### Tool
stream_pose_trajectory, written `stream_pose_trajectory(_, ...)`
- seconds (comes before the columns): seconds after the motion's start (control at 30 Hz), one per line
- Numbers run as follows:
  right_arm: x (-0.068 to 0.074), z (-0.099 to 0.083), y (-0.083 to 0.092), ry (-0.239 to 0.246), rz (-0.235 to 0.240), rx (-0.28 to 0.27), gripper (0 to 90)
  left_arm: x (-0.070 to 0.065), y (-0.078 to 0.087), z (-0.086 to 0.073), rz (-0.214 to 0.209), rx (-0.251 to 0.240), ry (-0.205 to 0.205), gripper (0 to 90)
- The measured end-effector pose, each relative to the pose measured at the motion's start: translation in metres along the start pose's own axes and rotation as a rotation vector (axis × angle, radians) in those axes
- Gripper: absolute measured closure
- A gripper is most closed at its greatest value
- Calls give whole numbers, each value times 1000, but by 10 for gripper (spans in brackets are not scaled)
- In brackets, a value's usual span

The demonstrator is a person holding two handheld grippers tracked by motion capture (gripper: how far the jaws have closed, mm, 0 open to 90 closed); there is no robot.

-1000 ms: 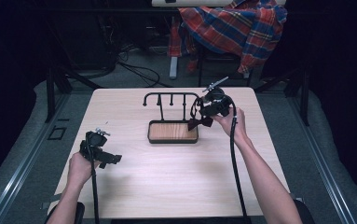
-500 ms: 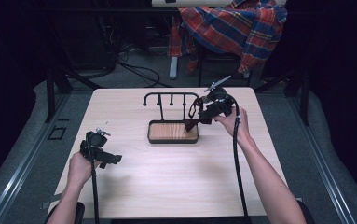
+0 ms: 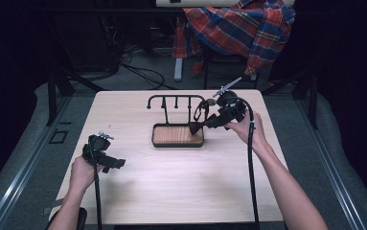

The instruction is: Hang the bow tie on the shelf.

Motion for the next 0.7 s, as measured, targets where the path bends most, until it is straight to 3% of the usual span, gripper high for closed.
stream_pose_trajectory(0.2, 9, -8, 16, 42, 0, 13, 170, 0, 0, 0, 0, 1, -2, 1)
stream_pose_trajectory(0.7, 23, -46, 37, 76, 14, 35, 142, 0, 0, 0, 2, 2, -5, 1)
Point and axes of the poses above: each handheld gripper's, and its own axes: y roughly backward along the jaws, z roughly out of its top, x roughly to its left, the point moved 7 cm from there along -y, roughly forward along the jaws, and after that the axes turned 14 degrees about -z, right-handed, at the moved point
